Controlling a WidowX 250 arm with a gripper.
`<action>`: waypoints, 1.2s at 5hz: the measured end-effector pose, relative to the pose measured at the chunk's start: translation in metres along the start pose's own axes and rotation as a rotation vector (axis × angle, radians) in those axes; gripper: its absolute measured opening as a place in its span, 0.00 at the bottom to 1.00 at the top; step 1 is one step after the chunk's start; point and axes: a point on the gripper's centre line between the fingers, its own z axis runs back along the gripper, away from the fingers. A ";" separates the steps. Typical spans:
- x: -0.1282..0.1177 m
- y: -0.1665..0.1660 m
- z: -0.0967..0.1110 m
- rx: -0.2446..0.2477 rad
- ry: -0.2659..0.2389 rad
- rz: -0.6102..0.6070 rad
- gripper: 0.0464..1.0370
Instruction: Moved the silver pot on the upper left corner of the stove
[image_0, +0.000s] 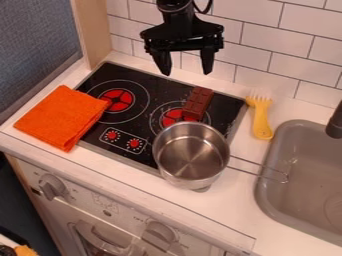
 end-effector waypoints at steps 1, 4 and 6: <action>-0.006 0.002 -0.008 0.010 0.032 0.005 0.96; -0.060 0.000 0.054 0.033 0.024 -0.142 0.96; -0.105 0.019 0.033 0.047 0.048 -0.207 0.96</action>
